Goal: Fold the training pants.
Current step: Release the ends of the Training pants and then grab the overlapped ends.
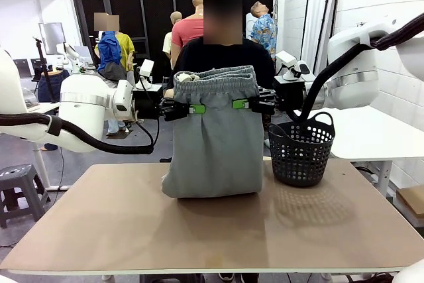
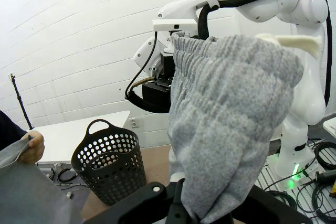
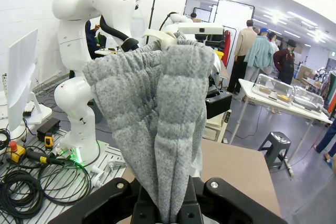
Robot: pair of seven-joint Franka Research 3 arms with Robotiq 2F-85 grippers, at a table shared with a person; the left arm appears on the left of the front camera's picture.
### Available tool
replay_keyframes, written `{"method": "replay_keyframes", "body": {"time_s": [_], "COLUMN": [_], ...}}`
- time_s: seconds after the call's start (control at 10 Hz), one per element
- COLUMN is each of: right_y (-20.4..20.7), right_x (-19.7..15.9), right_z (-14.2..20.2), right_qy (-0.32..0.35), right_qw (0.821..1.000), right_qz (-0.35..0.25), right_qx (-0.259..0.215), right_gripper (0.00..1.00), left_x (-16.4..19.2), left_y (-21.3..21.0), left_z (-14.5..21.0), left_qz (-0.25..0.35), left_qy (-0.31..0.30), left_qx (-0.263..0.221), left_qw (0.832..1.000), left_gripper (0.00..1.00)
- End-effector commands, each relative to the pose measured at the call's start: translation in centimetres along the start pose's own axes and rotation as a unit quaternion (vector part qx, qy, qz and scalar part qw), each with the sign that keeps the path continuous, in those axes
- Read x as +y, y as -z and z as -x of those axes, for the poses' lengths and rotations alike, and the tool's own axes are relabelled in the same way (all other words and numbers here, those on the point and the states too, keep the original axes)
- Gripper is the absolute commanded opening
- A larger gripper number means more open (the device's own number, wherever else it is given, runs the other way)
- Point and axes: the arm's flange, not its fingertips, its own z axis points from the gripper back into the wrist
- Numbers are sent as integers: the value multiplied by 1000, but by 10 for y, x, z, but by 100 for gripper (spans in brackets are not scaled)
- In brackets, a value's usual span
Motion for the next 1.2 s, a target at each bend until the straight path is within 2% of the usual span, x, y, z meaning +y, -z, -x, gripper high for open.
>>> {"method": "replay_keyframes", "body": {"time_s": [0.0,1.1], "right_y": [0,0], "right_x": [4,4], "right_z": [0,0], "right_qy": [-2,-2], "right_qw": [1000,1000], "right_qz": [-2,-2], "right_qx": [-3,-3], "right_gripper": [0,0], "left_x": [-1,-1], "left_y": [1,1], "left_z": [-3,-3], "left_qz": [0,0], "left_qy": [2,2], "left_qx": [-2,-2], "left_qw": [1000,1000], "left_gripper": [0,0]}}
